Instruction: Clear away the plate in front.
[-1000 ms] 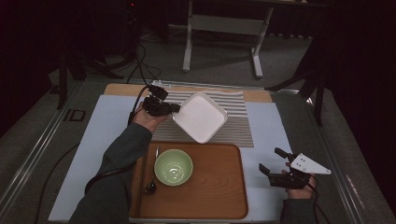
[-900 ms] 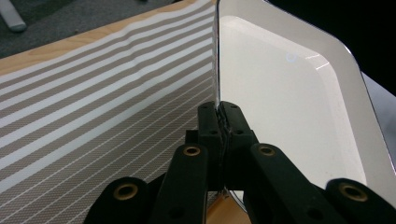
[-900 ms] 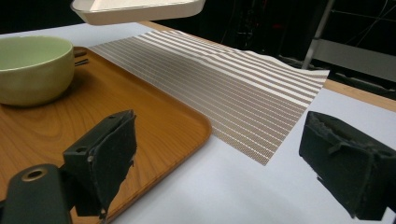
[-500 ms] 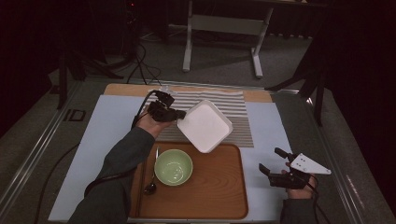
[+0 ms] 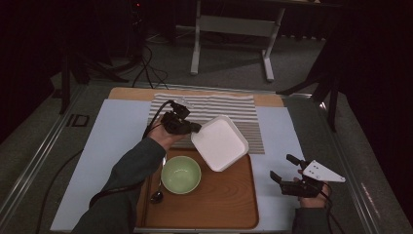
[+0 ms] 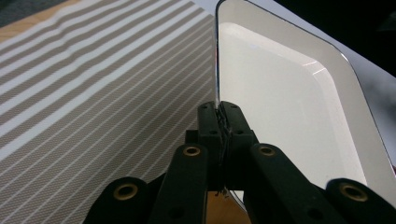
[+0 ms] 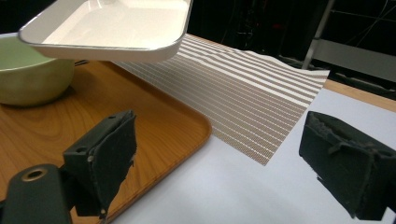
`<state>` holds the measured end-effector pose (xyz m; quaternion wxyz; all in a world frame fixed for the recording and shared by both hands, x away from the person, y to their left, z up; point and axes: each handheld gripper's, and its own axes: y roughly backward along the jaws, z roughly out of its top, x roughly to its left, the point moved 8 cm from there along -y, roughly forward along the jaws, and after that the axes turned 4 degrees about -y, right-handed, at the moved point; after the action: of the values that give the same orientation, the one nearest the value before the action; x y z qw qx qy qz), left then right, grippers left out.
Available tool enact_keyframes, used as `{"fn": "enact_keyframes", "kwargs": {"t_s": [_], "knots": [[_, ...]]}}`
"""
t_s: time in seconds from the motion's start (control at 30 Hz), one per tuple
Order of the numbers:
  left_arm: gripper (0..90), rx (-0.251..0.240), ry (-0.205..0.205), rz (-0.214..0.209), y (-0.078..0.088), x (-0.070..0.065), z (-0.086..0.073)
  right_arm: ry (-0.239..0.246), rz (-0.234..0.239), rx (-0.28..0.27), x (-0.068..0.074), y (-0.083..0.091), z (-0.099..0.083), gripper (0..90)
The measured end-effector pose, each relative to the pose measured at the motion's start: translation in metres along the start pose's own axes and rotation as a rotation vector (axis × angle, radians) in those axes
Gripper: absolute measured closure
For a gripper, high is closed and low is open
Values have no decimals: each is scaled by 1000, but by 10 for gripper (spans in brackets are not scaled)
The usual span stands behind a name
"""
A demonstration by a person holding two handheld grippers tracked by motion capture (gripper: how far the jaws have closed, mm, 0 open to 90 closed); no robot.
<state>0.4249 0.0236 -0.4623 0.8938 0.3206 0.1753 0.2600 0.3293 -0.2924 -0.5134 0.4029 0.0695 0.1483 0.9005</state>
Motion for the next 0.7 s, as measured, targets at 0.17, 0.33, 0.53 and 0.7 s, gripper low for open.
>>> {"fn": "enact_keyframes", "kwargs": {"t_s": [0.17,0.33,0.53,0.7], "knots": [[895,13,-31,-20,-2,-12,-1,-2,-2,-1,0,0,0,107],[894,22,-49,-30,-3,-19,-2,-2,-3,-1,0,0,0,107],[894,36,-63,-53,-5,-25,-7,-2,-3,-2,0,0,0,107],[894,54,-74,-67,-9,-30,-12,-1,-2,0,0,0,0,107]]}}
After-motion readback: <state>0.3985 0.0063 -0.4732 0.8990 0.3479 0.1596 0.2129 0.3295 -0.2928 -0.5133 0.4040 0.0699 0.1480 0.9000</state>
